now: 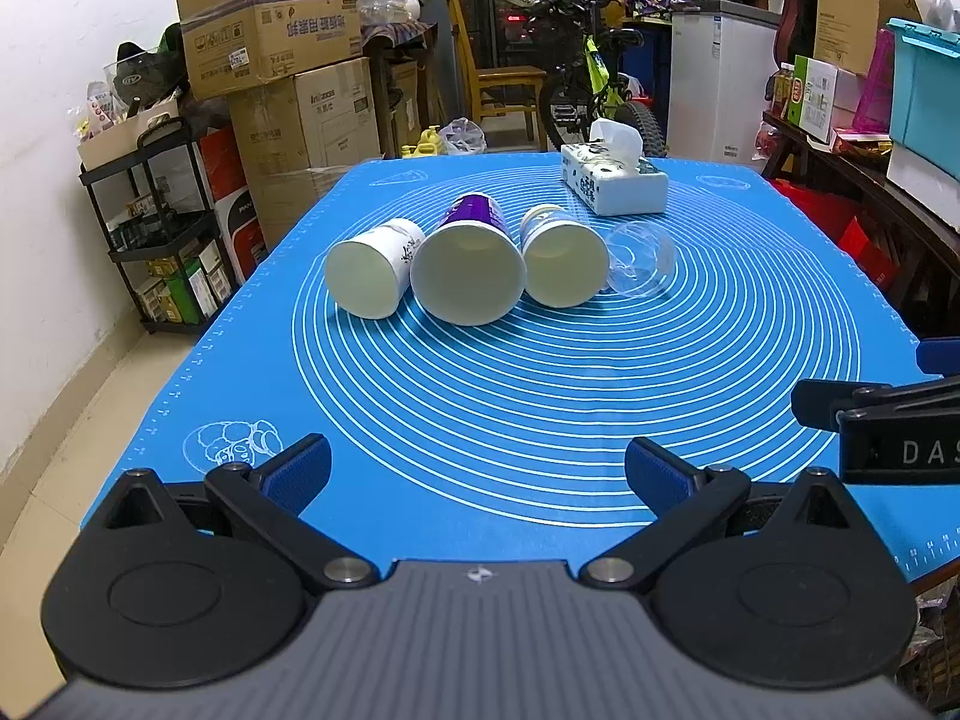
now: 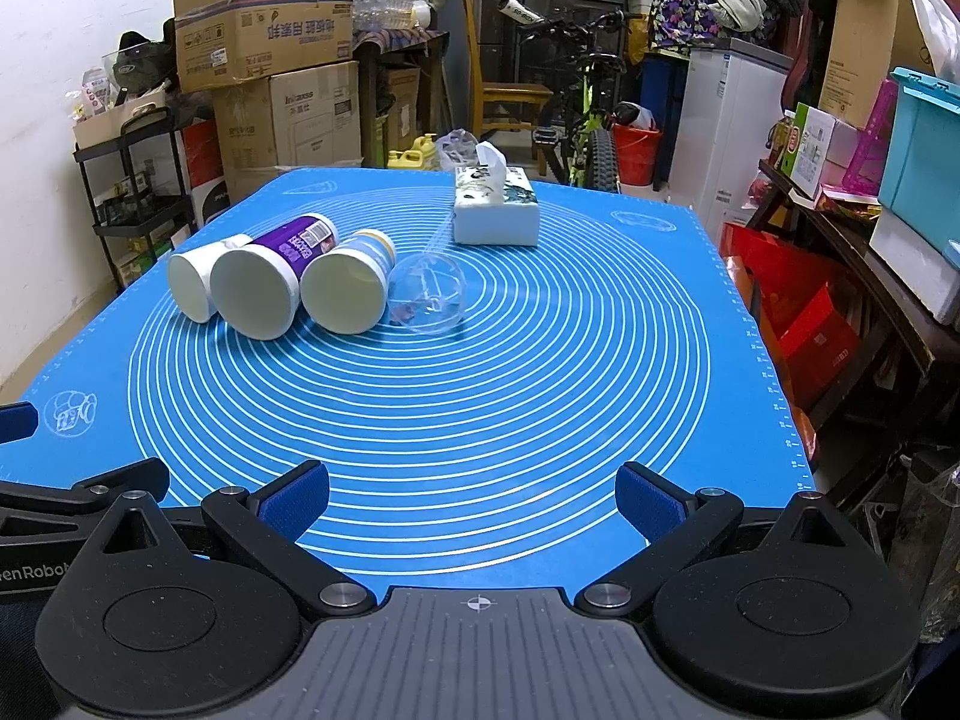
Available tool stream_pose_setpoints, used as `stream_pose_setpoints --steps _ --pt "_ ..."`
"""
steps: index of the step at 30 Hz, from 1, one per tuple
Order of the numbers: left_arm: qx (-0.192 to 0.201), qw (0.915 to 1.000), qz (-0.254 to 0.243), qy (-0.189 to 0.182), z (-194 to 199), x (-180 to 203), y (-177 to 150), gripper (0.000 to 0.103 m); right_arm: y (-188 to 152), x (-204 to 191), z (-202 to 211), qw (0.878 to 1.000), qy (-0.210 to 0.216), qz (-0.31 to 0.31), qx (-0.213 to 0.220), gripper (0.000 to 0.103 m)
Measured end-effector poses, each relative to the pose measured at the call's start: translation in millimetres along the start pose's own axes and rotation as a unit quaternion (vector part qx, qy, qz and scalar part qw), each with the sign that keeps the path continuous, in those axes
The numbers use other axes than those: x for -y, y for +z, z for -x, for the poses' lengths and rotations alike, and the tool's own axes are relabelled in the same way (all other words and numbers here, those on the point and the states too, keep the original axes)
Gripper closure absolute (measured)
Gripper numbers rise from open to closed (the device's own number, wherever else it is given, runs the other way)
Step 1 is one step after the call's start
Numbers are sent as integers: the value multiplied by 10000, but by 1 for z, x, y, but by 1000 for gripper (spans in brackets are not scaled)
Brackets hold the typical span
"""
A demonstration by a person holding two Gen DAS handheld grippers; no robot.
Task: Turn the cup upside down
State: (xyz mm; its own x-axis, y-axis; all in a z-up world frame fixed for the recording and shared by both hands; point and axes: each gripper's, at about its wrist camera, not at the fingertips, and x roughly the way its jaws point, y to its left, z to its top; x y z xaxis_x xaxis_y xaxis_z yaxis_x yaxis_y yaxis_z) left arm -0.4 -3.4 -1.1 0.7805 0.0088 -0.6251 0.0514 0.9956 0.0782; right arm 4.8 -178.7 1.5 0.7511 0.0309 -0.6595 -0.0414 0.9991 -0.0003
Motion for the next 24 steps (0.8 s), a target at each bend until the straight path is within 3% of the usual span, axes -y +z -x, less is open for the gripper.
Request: stream_pose_setpoints --steps 24 --pt "-21 10000 -67 13 -1 8 -2 0 -2 -1 -2 10000 -7 -2 -18 2"
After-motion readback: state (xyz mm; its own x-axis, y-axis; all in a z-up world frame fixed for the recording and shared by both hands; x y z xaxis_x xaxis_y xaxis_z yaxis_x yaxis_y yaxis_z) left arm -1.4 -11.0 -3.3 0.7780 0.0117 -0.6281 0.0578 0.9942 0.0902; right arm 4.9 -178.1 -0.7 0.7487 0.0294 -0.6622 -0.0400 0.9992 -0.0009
